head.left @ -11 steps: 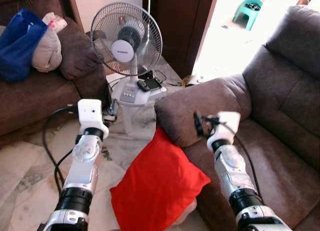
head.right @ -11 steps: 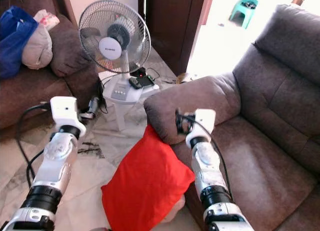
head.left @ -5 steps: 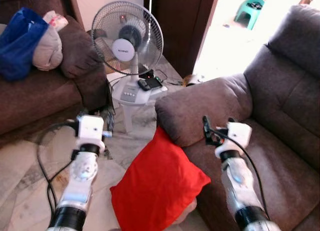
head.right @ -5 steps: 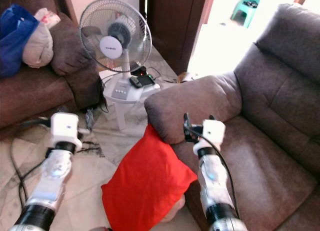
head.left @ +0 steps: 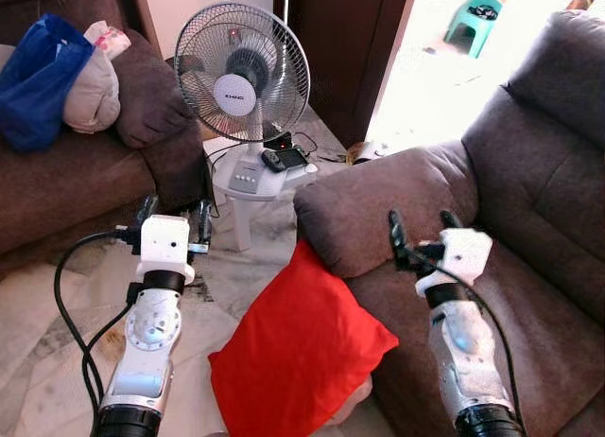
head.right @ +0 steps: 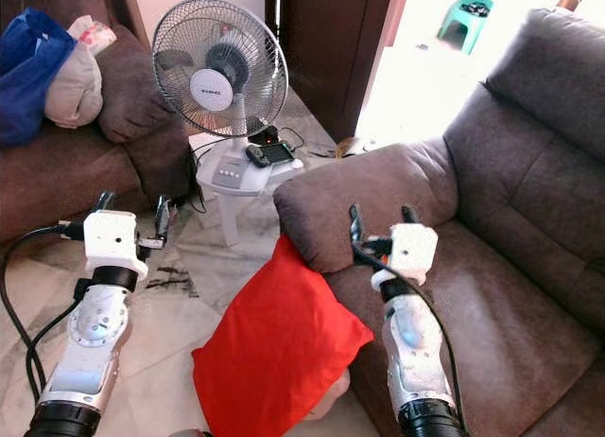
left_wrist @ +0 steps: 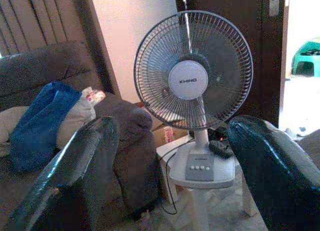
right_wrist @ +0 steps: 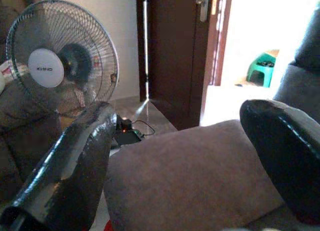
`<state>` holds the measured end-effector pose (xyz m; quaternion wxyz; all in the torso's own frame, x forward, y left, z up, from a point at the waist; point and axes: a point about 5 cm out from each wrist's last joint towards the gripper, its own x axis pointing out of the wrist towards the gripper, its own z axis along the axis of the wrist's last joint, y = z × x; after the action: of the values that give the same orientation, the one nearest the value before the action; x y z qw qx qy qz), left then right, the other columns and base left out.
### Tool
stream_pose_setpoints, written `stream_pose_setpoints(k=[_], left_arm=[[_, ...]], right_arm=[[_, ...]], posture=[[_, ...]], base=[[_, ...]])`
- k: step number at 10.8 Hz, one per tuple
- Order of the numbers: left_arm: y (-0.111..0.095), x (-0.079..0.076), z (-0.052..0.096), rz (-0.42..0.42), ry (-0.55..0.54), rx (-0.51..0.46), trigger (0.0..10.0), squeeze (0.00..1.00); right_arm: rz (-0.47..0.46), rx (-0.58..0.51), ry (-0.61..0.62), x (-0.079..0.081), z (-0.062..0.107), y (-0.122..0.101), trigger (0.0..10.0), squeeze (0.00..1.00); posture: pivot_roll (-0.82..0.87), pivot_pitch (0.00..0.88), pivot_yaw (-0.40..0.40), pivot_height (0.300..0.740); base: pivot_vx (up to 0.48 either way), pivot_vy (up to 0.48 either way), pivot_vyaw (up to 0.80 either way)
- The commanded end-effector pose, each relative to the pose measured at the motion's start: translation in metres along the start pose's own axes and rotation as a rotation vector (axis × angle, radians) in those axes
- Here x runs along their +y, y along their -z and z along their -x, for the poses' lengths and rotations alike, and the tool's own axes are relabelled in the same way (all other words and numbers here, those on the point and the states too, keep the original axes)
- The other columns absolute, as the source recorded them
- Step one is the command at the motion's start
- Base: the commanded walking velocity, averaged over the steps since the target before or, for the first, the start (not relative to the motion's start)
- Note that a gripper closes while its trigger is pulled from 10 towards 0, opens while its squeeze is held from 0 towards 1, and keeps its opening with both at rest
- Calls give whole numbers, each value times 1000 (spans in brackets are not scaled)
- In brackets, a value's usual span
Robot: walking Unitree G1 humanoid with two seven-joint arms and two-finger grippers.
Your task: Move the pillow to the sofa from floor
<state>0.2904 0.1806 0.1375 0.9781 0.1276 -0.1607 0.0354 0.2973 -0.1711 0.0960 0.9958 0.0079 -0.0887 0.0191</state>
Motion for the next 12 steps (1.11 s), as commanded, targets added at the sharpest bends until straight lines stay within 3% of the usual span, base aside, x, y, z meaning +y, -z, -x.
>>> stream_pose_setpoints(k=[1, 6, 12], left_arm=[[-5, 0, -4, 9, -3, -12, 10000, 0], [-4, 1, -6, 5, 8, 4, 10000, 0], [-4, 0, -7, 11, 10, 21, 10000, 0]], right_arm=[[-11, -8, 17, -3, -2, -5, 10000, 0], [-20, 11, 1, 1, -6, -8, 10000, 0], [-36, 35, -29, 6, -9, -9, 10000, 0]], posture=[[65, 5, -82, 740], [69, 0, -86, 740], [64, 56, -98, 740]], base=[[0, 0, 0], [0, 0, 0], [0, 0, 0]])
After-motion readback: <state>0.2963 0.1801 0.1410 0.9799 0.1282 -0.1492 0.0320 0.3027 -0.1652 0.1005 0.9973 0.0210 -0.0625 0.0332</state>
